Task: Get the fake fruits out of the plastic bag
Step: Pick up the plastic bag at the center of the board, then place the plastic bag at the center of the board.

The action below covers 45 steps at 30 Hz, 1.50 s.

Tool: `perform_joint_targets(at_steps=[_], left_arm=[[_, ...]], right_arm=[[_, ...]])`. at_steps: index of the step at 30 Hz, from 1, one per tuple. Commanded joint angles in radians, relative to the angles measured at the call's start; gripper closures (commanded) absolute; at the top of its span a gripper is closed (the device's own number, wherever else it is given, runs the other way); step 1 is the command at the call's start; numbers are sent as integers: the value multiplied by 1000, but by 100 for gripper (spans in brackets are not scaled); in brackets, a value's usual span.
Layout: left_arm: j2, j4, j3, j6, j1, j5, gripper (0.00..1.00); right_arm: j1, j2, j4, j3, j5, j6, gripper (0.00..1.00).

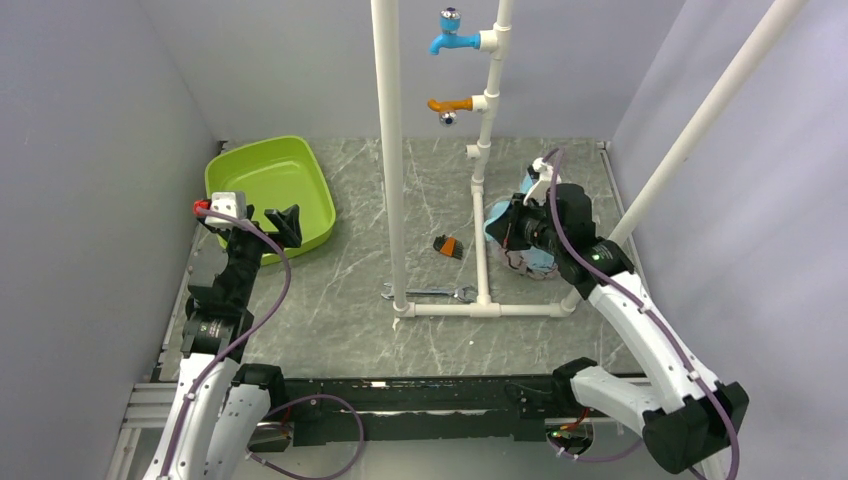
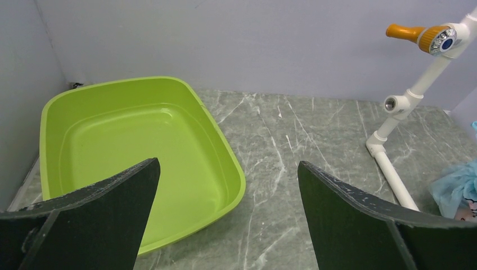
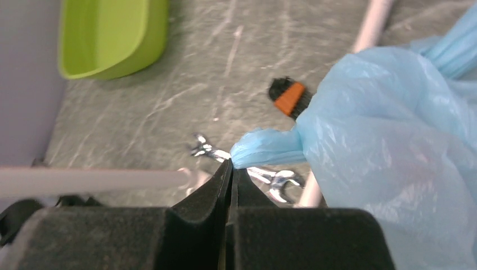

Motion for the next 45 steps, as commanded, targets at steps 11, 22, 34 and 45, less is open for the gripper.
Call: perform_joint_targets(at_steps=[11,22,34,45], left_arm=[[120,-40,95,1,-6,143,1],[232,-94,159,5,-6,243,1],[189,-116,147,21,-8,118,1],[155,-106,132,14,-8,71,1]], right_arm=[[61,-73,120,160,-375,-28,100],[102,138,225,431,-370,16,100],[168,611,187,915,-449,-12,100],[298,715,35,812,-312,-196,100]])
